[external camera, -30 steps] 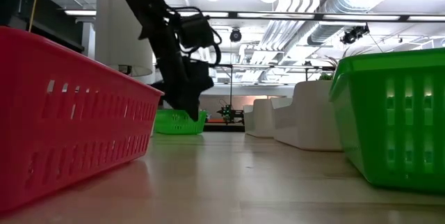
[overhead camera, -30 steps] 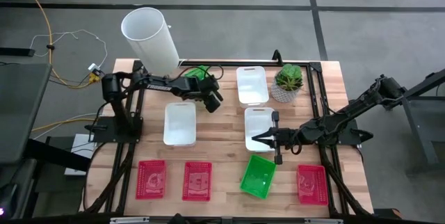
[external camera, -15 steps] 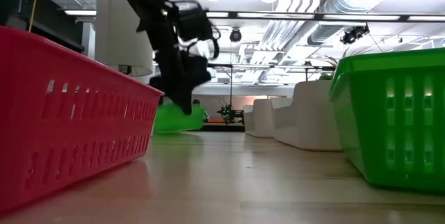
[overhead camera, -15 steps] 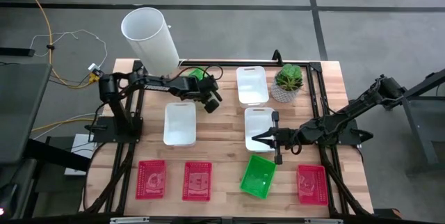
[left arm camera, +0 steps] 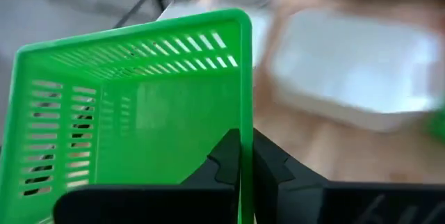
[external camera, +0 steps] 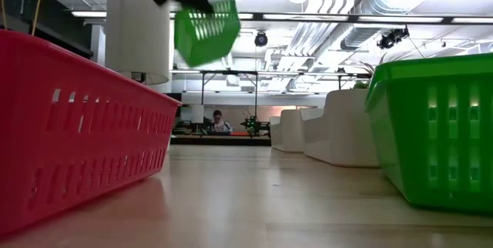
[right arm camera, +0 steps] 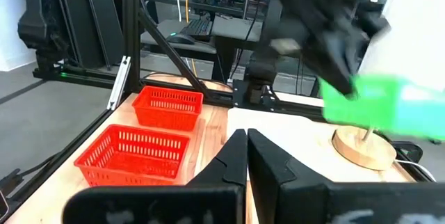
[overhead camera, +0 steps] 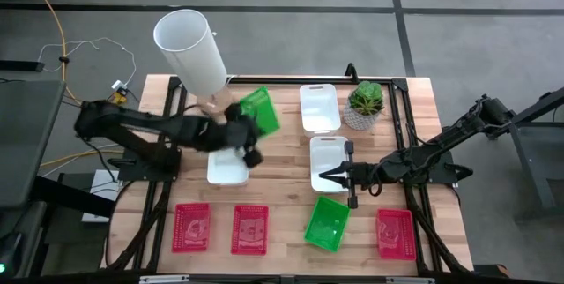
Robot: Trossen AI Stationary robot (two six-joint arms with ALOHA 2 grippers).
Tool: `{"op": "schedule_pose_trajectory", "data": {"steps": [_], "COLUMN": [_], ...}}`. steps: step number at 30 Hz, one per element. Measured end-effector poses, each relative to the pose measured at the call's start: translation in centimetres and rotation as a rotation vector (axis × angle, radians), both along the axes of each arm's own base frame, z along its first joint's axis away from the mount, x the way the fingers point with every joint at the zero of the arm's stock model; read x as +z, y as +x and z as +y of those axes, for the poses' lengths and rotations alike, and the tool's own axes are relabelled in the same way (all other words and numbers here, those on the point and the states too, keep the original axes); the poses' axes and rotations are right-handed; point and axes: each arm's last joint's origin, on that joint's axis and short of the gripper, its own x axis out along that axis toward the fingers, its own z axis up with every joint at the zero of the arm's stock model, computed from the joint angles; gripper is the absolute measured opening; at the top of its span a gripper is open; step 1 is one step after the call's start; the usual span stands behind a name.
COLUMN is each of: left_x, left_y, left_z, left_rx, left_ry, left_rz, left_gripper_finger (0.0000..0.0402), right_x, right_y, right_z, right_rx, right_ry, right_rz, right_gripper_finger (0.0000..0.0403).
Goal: Stack baskets by color
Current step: Stack the top green bin on the bottom green bin
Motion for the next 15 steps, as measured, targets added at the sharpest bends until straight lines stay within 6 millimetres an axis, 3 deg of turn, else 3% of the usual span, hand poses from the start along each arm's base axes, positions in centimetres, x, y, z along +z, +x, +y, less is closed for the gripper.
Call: {"op": "schedule_pose_trajectory", "data": {"steps": [3,9,12,15], "left_x": [0.9,0.6,-0.2,-1.4], "left_y": [-0.9,-2.6,-4.0,-5.3], "left_z": [-4.1,-12.3,-15.0,-15.9], "left_rx": [-0.120,-0.240,-0.243,-0.266], "left_ry": [0.051,0.208,0.320,0.348], "left_rz": [-0.029,-0.098,-0.163,-0.193], "left_gripper_finger": [0.0001,0.0000,0.0000,0.0000], "right_x": [0.1,0.4,0.4,0.4], "right_y": [0.0,0.0,0.0,0.0], "right_z": [-0.1,0.0,0.0,0.0], "right_rx": [-0.020,-0.007,0.001,0.002], "right_ry": [-0.004,-0.002,-0.003,0.002], "right_rz": [-0.010,-0.035,-0.035,-0.043], "right_gripper_finger": [0.0000,0.0000,0.0000,0.0000]}}
